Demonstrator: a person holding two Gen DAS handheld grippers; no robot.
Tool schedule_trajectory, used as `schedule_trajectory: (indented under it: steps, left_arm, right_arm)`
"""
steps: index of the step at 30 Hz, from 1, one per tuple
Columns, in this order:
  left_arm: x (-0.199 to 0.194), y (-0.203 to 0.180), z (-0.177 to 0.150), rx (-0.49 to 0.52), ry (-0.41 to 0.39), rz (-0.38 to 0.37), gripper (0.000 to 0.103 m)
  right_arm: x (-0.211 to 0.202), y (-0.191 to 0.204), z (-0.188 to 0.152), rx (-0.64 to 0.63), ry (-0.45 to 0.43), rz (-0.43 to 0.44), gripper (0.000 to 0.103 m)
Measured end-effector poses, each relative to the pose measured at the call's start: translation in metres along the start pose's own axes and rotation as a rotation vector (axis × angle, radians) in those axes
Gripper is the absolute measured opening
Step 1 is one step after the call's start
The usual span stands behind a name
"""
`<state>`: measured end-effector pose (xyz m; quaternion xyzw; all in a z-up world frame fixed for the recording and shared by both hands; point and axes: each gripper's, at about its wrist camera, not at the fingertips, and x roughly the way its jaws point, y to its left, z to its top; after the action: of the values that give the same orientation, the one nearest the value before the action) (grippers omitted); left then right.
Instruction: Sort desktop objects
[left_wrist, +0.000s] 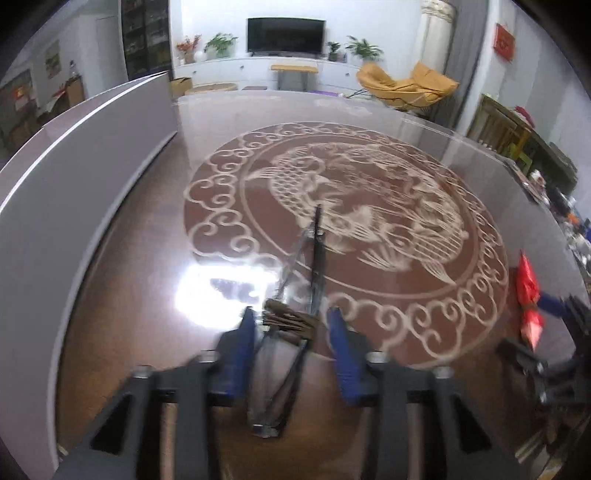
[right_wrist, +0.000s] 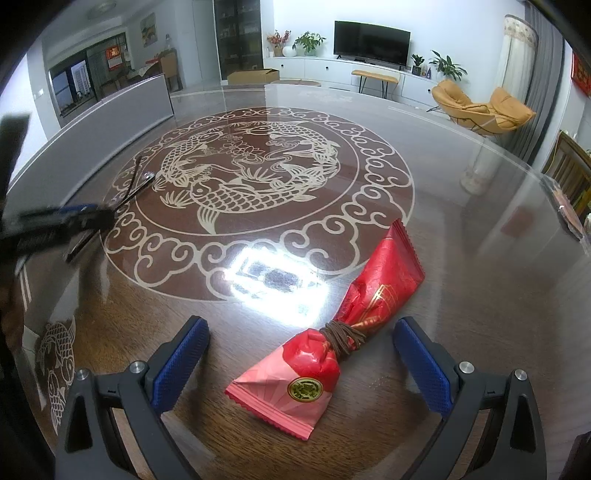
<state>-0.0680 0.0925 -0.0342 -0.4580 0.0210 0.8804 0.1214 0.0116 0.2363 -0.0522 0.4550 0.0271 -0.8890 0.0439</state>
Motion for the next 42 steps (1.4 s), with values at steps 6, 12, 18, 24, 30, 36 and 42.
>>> schedule_trajectory:
  steps: [6,12,18,24,30,36,42]
  left_arm:
    - [0.007,-0.023,-0.015,0.119,0.021,0.006,0.103]
    - [0.006,-0.021,-0.016,0.116,0.019,0.003,0.103]
    - [0.006,-0.021,-0.016,0.117,0.020,0.003,0.103]
    - [0.006,-0.014,-0.016,0.116,0.020,0.004,0.103]
    - [-0.002,-0.014,-0.021,0.117,0.020,0.005,0.103]
    - [-0.002,-0.013,-0.021,0.117,0.020,0.004,0.103]
    - [-0.002,-0.013,-0.021,0.117,0.020,0.004,0.103]
  right_arm:
    - [0.000,0.000,0.000,0.000,0.000,0.000,0.101]
    - [0.000,0.001,0.000,-0.001,0.001,-0.001,0.101]
    - [0.000,0.001,-0.001,0.000,0.000,-0.001,0.101]
    - [0.000,0.001,-0.001,0.000,0.000,-0.002,0.101]
    - [0.000,0.001,-0.001,0.000,0.000,-0.002,0.101]
    - [0.000,0.001,-0.001,0.000,0.000,-0.002,0.101]
    - [0.000,0.001,-0.001,0.000,0.000,-0.002,0.101]
